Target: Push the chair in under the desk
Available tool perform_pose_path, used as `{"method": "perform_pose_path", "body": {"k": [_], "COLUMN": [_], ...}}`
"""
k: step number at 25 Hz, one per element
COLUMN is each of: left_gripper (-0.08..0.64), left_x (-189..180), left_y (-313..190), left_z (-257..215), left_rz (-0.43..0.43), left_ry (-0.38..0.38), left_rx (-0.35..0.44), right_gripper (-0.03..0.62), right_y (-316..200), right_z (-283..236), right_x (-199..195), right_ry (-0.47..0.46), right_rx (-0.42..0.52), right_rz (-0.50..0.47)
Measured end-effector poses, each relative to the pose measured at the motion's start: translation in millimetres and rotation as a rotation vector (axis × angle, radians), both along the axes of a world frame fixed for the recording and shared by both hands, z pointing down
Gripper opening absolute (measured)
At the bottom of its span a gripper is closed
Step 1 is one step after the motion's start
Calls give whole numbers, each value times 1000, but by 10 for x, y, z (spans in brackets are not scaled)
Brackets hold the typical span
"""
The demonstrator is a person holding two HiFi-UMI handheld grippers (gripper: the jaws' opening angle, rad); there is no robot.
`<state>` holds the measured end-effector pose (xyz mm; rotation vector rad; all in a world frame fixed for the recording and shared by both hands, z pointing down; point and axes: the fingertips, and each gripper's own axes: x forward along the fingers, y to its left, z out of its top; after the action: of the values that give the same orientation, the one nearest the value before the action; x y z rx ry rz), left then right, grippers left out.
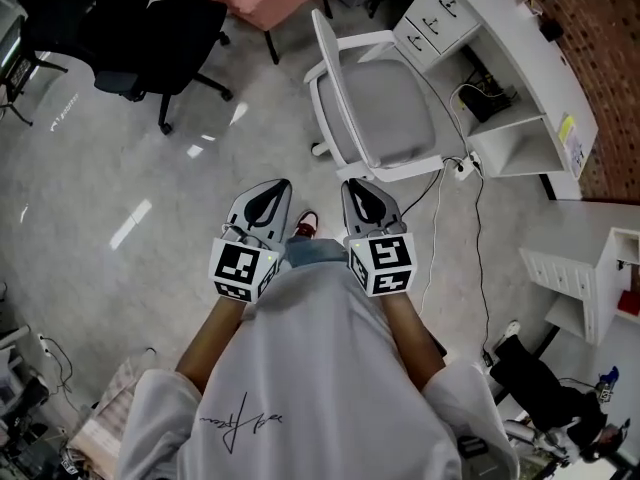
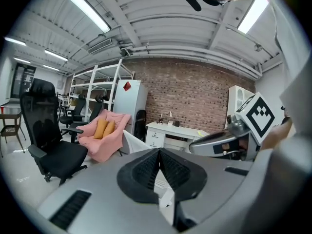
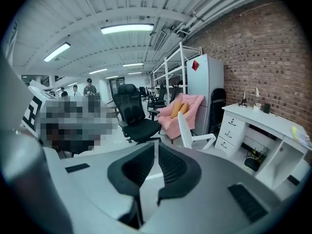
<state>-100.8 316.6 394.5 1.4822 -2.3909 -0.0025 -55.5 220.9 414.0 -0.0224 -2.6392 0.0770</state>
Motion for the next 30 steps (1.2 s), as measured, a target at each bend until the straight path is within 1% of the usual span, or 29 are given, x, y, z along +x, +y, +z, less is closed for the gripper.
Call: {"method": "perform_pose_path", "body": {"k": [6,9,12,14,17,19,21,24,27,30], "left_gripper": [5,6,6,6,6,6,6,6,6,6], "left_x": [-194,-285,-411,-500,-722,-925,-1088,-1261,-1463,-1666], "left_y": [-314,-362,-372,-409,-507,-570,-668,-920,-1128,-1332], "left_z": [27,-19,-24,-14,54,141,187,210,248,258], "left_rz": [47,54,50,59,70,64,78,166,258,358], "left_ry": [-35,-61,-66,-71,-83,-63,-54,-79,-89,-131], "left_rx": [-42,-57,-68,-74,-73,-66,-68,-106,-144,-183], "right_gripper": [29,30,29,29,30,30,30,30,31,31], "right_y": [-312,-347,-360,-414,-528,-561,-592,-697,-780,-887], "right_z": [12,48,81,66,56,62,51,47,93,104], "right_x": [-49,-50,-94,-125,-203,-278,-352,-496,-704,-913], "right_ry": [-9,-4,11,14,24,36,47,62,87,90], "right_rx": [-31,-55,-66,-69,-64,-62,-59,-56,-67,-69], "right_rz": [50,61,54,67,89,85,80,82,86,105]}}
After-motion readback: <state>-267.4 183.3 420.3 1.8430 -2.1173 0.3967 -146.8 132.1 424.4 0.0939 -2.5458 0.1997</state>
